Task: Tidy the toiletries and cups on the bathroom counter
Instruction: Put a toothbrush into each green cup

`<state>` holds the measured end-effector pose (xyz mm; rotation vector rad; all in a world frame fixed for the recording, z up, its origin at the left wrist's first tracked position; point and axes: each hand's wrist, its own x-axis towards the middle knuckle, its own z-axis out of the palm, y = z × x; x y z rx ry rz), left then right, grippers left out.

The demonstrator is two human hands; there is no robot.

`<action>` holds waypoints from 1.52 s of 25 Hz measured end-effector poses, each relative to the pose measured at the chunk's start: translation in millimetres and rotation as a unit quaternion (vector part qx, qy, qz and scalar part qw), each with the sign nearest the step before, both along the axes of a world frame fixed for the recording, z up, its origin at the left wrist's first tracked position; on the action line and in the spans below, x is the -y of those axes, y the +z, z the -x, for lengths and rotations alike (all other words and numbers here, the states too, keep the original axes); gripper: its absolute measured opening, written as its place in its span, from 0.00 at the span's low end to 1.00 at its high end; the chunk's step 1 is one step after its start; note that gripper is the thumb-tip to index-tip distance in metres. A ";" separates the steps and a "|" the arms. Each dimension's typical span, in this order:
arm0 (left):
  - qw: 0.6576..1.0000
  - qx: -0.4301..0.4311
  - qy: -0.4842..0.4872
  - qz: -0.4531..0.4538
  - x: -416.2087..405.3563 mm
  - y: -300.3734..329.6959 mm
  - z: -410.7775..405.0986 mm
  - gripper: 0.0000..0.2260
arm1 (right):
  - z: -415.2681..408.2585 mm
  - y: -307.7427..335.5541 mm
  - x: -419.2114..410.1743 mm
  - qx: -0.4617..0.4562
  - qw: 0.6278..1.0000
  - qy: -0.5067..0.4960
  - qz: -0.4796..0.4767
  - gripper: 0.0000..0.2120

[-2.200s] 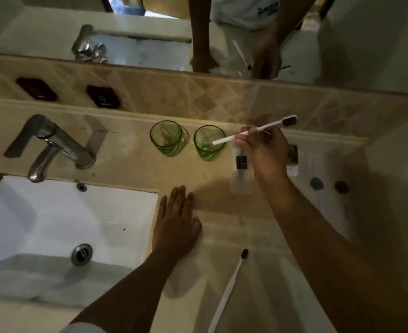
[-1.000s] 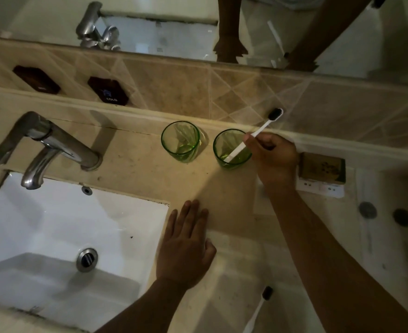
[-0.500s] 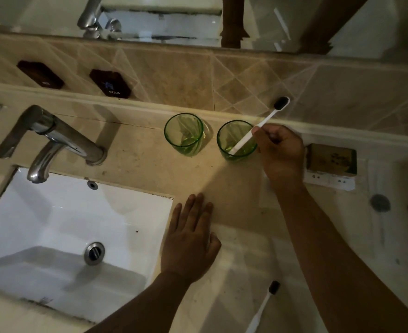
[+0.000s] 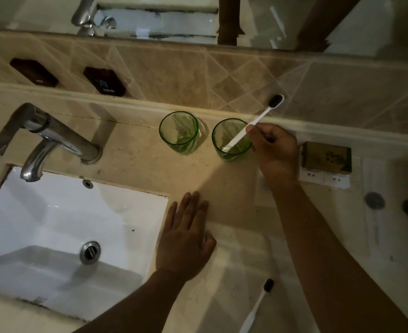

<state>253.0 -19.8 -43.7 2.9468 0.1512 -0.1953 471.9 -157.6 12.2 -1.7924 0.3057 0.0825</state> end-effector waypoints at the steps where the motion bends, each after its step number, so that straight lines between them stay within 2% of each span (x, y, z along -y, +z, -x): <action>1: 1.000 -0.001 0.002 0.000 -0.3 -0.2 -0.3 0.31 | 4.5 1.2 3.0 0.008 1.000 0.005 -0.001 0.09; 4: 1.000 -0.003 -0.002 -0.002 -1.7 2.6 -2.4 0.31 | 42.9 10.1 22.3 0.048 0.999 0.013 0.015 0.04; 7: 1.000 0.000 -0.010 0.001 -1.5 3.8 -2.4 0.31 | 118.8 25.8 53.3 0.003 0.986 0.048 0.160 0.10; 11: 1.000 0.001 -0.009 0.021 -2.4 3.7 -2.1 0.30 | 212.7 38.6 90.3 -0.091 0.970 0.088 0.207 0.17; 13: 1.000 0.009 -0.009 0.027 -3.0 2.7 -0.7 0.30 | 245.3 33.2 102.3 -0.166 0.951 0.106 0.239 0.21; 16: 0.999 0.019 -0.007 0.035 -2.9 0.5 1.3 0.30 | 281.1 19.1 100.6 -0.269 0.883 0.216 0.319 0.23; 18: 0.999 0.017 -0.006 0.037 -1.9 0.0 0.5 0.30 | 292.0 10.1 87.6 -0.279 0.855 0.262 0.351 0.19; 20: 0.999 0.016 -0.002 0.037 -0.6 0.2 0.6 0.30 | 289.8 7.4 73.0 -0.262 0.858 0.267 0.353 0.15; 22: 0.999 0.021 0.000 0.037 -0.4 1.0 0.7 0.30 | 278.6 8.2 60.1 -0.251 0.866 0.269 0.338 0.12; 24: 0.999 0.014 -0.004 0.039 -0.9 0.9 1.5 0.30 | 260.8 12.0 52.2 -0.235 0.894 0.244 0.293 0.07; 27: 0.999 0.009 -0.007 0.039 -1.6 -0.3 1.0 0.30 | 214.6 22.3 42.9 -0.170 0.946 0.180 0.207 0.06; 29: 0.999 -0.001 -0.007 0.035 -2.7 -1.1 1.6 0.31 | 174.2 35.0 28.7 -0.103 0.969 0.171 0.145 0.04; 33: 0.999 0.000 -0.010 0.033 -1.1 -1.3 2.2 0.30 | 100.6 56.6 -15.5 0.017 0.989 0.143 0.019 0.05; 38: 1.000 0.007 -0.003 0.028 -2.7 -1.5 1.1 0.29 | 50.9 68.0 -65.8 0.059 0.991 0.078 -0.092 0.05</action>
